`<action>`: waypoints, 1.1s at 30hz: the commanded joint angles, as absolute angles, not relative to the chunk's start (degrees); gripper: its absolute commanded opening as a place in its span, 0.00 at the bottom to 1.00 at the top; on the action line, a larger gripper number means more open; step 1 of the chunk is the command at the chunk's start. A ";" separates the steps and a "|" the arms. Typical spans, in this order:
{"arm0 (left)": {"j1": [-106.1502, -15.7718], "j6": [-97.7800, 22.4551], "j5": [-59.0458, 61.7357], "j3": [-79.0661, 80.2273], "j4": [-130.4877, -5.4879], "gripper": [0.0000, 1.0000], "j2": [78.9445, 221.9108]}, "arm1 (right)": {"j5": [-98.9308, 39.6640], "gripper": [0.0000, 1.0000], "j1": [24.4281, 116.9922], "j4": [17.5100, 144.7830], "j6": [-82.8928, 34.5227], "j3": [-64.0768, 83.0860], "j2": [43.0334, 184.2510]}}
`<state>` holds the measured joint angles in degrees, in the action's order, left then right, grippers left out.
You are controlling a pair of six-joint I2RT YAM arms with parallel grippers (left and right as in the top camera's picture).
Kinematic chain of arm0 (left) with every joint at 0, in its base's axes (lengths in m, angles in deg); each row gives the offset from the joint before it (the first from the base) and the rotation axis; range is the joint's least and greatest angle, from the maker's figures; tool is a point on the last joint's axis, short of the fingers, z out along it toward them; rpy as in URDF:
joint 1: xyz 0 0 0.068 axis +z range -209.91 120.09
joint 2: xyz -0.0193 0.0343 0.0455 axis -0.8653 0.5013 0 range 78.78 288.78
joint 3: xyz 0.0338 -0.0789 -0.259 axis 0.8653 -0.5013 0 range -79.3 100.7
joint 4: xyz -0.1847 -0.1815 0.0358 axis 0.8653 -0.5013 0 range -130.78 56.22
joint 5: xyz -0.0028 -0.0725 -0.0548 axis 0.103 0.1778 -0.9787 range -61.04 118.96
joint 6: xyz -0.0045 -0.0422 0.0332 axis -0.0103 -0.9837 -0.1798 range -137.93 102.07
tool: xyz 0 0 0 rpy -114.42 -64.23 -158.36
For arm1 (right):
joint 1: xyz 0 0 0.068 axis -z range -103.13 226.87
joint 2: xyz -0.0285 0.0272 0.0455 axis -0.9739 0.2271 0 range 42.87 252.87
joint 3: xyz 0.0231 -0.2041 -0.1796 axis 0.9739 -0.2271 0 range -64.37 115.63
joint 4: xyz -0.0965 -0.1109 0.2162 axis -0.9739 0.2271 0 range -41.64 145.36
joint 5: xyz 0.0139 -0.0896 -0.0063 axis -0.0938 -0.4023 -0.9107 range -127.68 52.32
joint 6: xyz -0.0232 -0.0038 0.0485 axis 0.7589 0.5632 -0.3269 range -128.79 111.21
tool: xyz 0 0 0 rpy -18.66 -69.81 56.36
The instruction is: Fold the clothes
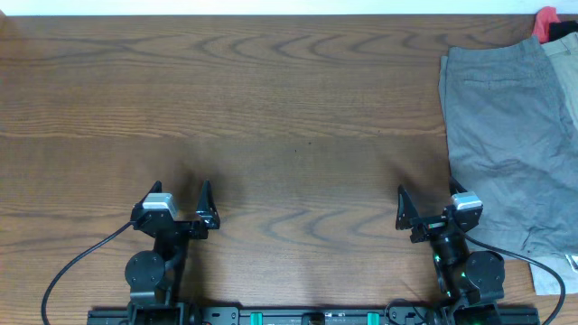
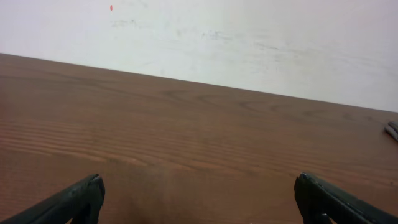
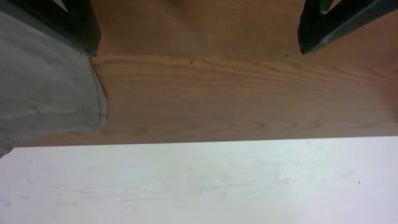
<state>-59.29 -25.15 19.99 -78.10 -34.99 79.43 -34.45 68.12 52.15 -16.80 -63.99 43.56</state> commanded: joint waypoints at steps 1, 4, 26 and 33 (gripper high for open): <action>-59.40 -24.58 19.38 -79.07 -36.98 0.98 79.12 | -34.41 0.99 69.08 52.42 -15.97 -64.05 43.25; -59.40 -24.58 19.38 -79.07 -36.98 0.98 79.12 | -34.41 0.99 69.08 52.42 -15.97 -64.05 43.25; -59.40 -24.58 19.38 -79.07 -36.98 0.98 79.12 | -34.39 0.99 69.08 50.73 -16.01 -64.05 43.25; -59.40 -24.58 19.38 -79.07 -36.98 0.98 79.12 | -32.88 0.99 69.04 45.51 -24.67 -64.05 43.25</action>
